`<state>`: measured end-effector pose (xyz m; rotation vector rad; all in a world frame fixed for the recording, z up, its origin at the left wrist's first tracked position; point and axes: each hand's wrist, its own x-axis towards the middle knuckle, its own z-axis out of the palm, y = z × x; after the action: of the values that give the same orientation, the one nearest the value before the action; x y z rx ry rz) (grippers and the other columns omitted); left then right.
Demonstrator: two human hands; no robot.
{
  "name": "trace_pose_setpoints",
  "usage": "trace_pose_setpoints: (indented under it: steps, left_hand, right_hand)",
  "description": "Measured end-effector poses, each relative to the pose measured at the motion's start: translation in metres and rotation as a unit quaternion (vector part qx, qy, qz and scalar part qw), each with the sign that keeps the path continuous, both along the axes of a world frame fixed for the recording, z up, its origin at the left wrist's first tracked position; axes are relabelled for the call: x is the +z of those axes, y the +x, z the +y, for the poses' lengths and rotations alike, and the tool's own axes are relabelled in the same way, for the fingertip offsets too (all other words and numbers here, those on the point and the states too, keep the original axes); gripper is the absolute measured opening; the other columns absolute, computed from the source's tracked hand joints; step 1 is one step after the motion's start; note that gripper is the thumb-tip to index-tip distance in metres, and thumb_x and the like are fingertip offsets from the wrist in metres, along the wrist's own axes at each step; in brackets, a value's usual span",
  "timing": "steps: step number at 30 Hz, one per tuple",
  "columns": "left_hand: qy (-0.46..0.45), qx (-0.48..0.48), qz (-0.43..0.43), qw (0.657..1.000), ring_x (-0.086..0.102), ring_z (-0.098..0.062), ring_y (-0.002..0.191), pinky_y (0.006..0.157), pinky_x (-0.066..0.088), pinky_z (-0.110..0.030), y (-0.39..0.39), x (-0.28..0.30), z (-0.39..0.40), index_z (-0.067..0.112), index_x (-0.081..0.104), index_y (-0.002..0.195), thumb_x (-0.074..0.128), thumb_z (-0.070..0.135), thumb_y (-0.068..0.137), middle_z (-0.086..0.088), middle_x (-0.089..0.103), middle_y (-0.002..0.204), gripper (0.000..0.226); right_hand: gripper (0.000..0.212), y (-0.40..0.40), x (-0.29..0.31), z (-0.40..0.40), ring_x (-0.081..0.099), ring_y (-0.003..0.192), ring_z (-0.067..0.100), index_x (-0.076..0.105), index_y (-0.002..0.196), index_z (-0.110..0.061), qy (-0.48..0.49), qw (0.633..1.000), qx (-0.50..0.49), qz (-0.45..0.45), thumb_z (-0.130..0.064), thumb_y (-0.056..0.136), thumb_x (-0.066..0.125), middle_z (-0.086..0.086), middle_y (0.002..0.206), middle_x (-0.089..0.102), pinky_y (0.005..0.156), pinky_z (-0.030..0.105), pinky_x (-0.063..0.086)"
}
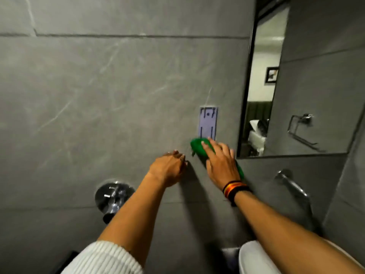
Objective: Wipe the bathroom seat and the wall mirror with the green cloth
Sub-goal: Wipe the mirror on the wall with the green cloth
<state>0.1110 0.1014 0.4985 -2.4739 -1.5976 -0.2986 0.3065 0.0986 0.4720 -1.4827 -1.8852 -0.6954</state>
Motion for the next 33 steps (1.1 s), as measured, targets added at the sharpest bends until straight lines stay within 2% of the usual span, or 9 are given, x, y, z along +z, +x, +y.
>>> trace_pose_setpoints:
  steps: [3,6,10,13,18,20,22,27,33]
  left_hand:
    - [0.129,-0.054,0.004,0.99,0.044,-0.032,0.141,0.115,0.036,-0.039,0.028,0.073,-0.005,0.007,0.051,0.139,0.022,0.038,0.1,-0.017,0.053,0.147,0.057]
    - [0.203,-0.065,-0.013,0.977,0.025,-0.029,0.153,0.125,0.021,-0.039,0.046,0.132,-0.002,0.008,0.033,0.154,0.024,0.036,0.103,-0.014,0.03,0.163,0.058]
    - [0.244,-0.057,-0.005,0.968,0.011,-0.027,0.157,0.128,0.014,-0.041,0.065,0.176,0.009,0.009,0.021,0.157,0.022,0.036,0.104,-0.011,0.014,0.168,0.06]
    - [0.248,-0.044,0.009,0.968,0.003,-0.025,0.157,0.128,0.01,-0.041,0.076,0.188,0.023,0.011,0.012,0.159,0.02,0.036,0.104,-0.009,0.004,0.169,0.061]
    - [0.279,-0.027,0.008,0.96,-0.004,-0.024,0.157,0.129,0.005,-0.041,0.073,0.173,0.062,0.018,0.0,0.16,0.023,0.033,0.104,-0.002,-0.006,0.17,0.063]
    - [0.311,-0.03,0.006,0.95,-0.007,-0.023,0.157,0.129,0.004,-0.042,0.07,0.165,0.073,0.02,-0.001,0.16,0.023,0.033,0.104,0.001,-0.007,0.169,0.062]
    - [0.329,-0.04,0.005,0.943,-0.009,-0.023,0.156,0.129,0.002,-0.041,0.067,0.163,0.082,0.021,-0.002,0.159,0.024,0.033,0.104,0.002,-0.009,0.168,0.063]
    - [0.379,-0.034,0.002,0.925,-0.003,-0.026,0.157,0.128,0.006,-0.044,0.067,0.153,0.093,0.018,0.002,0.16,0.029,0.031,0.101,-0.002,-0.001,0.169,0.066]
    - [0.418,-0.043,0.011,0.907,0.006,-0.026,0.157,0.126,0.008,-0.045,0.065,0.151,0.108,0.016,0.011,0.16,0.04,0.028,0.099,-0.004,0.008,0.169,0.068]
  right_hand:
    - [0.063,0.037,0.086,-0.007,0.05,0.12,0.032,0.045,0.141,-0.023,0.13,0.991,-0.023,0.005,-0.014,0.079,0.052,0.004,0.153,0.042,0.09,0.045,0.042]
    - [0.068,0.068,0.156,-0.012,0.039,0.134,0.029,0.035,0.147,-0.025,0.206,0.976,-0.054,0.033,-0.015,0.081,0.046,0.001,0.159,0.031,0.099,0.047,0.037]
    - [0.074,0.097,0.187,-0.013,0.016,0.151,0.024,0.024,0.152,-0.023,0.244,0.965,-0.066,0.064,-0.012,0.082,0.042,0.004,0.163,0.019,0.115,0.054,0.02]
    - [0.081,0.109,0.134,0.008,0.004,0.153,0.023,0.014,0.154,-0.022,0.192,0.977,-0.071,0.065,-0.011,0.081,0.047,0.003,0.165,0.008,0.121,0.058,0.01]
    - [0.105,0.11,-0.049,0.054,-0.003,0.152,0.023,0.001,0.155,-0.02,0.014,0.994,-0.087,0.06,-0.013,0.072,0.065,0.0,0.165,-0.014,0.118,0.056,0.025]
    - [0.095,0.104,-0.087,0.066,-0.001,0.151,0.022,0.006,0.155,-0.018,-0.009,0.994,-0.079,0.078,-0.026,0.078,0.061,-0.001,0.165,-0.011,0.12,0.049,0.018]
    - [0.073,0.103,-0.087,0.073,0.0,0.152,0.022,0.01,0.155,-0.017,-0.011,0.993,-0.094,0.066,-0.046,0.093,0.038,0.0,0.166,-0.008,0.119,0.046,0.004]
    - [0.066,0.112,0.019,0.09,-0.008,0.152,0.019,0.002,0.155,-0.025,0.057,0.995,-0.051,0.058,-0.055,0.098,0.016,-0.005,0.165,-0.012,0.121,0.05,-0.001]
    - [0.057,0.118,0.24,0.113,-0.005,0.153,0.019,0.003,0.155,-0.03,0.193,0.979,-0.005,0.066,-0.042,0.102,0.023,-0.005,0.166,0.001,0.123,0.054,0.004]
